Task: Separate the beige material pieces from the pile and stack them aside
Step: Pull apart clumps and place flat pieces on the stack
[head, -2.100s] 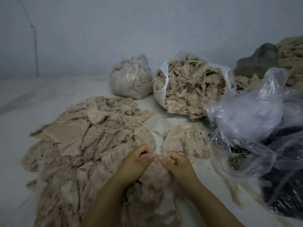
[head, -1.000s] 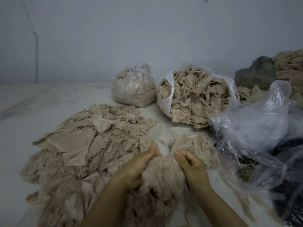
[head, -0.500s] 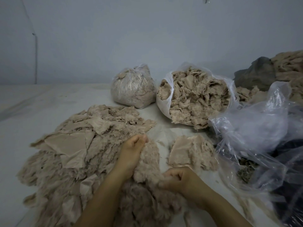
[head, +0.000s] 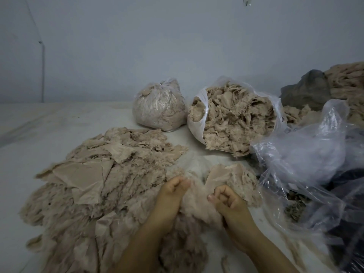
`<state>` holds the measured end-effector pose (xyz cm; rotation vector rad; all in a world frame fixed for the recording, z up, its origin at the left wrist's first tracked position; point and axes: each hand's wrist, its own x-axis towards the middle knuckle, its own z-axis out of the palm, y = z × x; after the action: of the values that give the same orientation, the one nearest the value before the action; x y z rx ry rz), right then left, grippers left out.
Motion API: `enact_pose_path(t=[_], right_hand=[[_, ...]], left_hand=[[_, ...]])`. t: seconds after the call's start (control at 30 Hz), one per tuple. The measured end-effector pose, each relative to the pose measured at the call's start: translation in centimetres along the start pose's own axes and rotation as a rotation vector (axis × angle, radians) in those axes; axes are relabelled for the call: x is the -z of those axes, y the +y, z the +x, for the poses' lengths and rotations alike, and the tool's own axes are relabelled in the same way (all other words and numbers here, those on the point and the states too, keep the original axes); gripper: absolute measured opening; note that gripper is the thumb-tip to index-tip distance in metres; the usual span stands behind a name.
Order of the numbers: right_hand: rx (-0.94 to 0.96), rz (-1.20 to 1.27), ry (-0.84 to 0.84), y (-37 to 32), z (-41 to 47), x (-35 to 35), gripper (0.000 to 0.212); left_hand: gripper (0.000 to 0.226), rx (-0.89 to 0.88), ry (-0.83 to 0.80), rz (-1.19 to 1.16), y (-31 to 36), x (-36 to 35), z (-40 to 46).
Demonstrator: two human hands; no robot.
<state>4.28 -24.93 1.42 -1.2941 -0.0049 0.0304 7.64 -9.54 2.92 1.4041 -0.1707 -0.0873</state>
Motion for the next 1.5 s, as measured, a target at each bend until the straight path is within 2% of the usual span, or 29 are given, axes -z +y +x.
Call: enact_pose_path(t=[0.07, 0.17, 0.23, 0.33, 0.43, 0.57, 0.63, 0.7, 0.77, 0.83, 0.93, 1.03, 1.07, 1.13, 1.2, 1.27, 1.3, 1.37, 1.4, 1.43, 1.5], right_hand=[[-0.044, 0.012, -0.037, 0.2, -0.1, 0.1, 0.028], [-0.188, 0.129, -0.145, 0.1, -0.2, -0.4, 0.038], [-0.206, 0.128, -0.151, -0.1, -0.3, -0.9, 0.038], [-0.141, 0.088, -0.025, 0.2, -0.3, -1.3, 0.039], [-0.085, 0.067, 0.047, 0.5, -0.2, -1.7, 0.047], [0.043, 0.011, 0.086, 0.1, 0.1, -1.9, 0.030], [0.111, -0.013, 0.115, -0.3, 0.4, -2.0, 0.023], [0.180, 0.002, 0.210, -0.6, 1.0, -1.7, 0.017], [0.221, 0.034, 0.330, -0.9, 1.6, -1.2, 0.013], [0.197, 0.105, 0.424, -0.6, 1.9, -0.6, 0.021], [0.153, 0.174, 0.518, -0.1, 2.1, 0.2, 0.015], [0.148, 0.255, 0.631, -0.8, 2.6, 2.1, 0.017], [0.140, 0.228, 0.625, -1.0, 2.7, 2.6, 0.018], [0.109, 0.125, 0.540, -1.0, 2.8, 2.3, 0.019], [0.106, 0.084, 0.397, -0.8, 2.4, 0.5, 0.018], [0.128, 0.045, 0.266, -0.9, 2.0, -1.2, 0.018], [0.157, 0.025, 0.237, -1.1, 2.0, -1.8, 0.016], [0.280, -0.096, 0.254, -1.5, 2.2, -2.2, 0.009], [0.393, -0.269, 0.287, -1.6, 2.3, -2.0, 0.015], [0.522, -0.489, 0.317, -1.7, 2.4, -2.0, 0.018], [0.738, -0.826, 0.266, -1.5, 2.3, -2.3, 0.018]], left_hand=[[0.029, -0.030, 0.016, 0.033, -0.1, 0.2, -0.1], [0.022, -0.044, -0.155, 0.157, 0.1, -0.4, -0.5], [0.022, -0.067, -0.126, 0.166, 0.2, -0.3, -0.6], [0.018, -0.053, -0.075, 0.110, 0.0, 0.5, -0.5], [0.020, -0.053, -0.107, 0.195, -0.3, 0.5, -0.6], [0.012, -0.029, -0.146, 0.181, -1.0, 0.6, -0.8], [0.025, 0.062, -0.254, 0.153, -1.4, 0.8, -1.0], [0.014, 0.075, -0.303, 0.240, -1.8, 0.6, -1.2], [0.035, 0.054, -0.238, 0.371, -2.0, 0.5, -1.2], [0.042, 0.028, -0.223, 0.455, -1.9, 0.7, -0.9], [0.028, -0.046, -0.225, 0.575, -1.5, 1.6, -0.2], [0.037, -0.114, -0.062, 0.714, -1.8, 4.2, 0.5], [0.040, -0.109, -0.036, 0.726, -1.8, 4.8, 0.5], [0.042, -0.084, -0.097, 0.757, -1.2, 4.7, 0.6], [0.044, 0.000, -0.176, 0.669, -0.2, 3.2, 0.6], [0.071, 0.127, -0.216, 0.461, 0.7, 1.7, 0.6], [0.081, 0.169, -0.229, 0.393, 0.9, 1.1, 0.6], [0.081, 0.205, -0.162, 0.407, 1.0, 0.4, 0.2], [0.078, 0.239, -0.075, 0.355, 0.9, 0.2, 0.0], [0.079, 0.331, -0.006, 0.206, 0.9, 0.2, 0.1], [0.080, 0.515, -0.047, -0.228, 1.0, 0.2, 0.4]])
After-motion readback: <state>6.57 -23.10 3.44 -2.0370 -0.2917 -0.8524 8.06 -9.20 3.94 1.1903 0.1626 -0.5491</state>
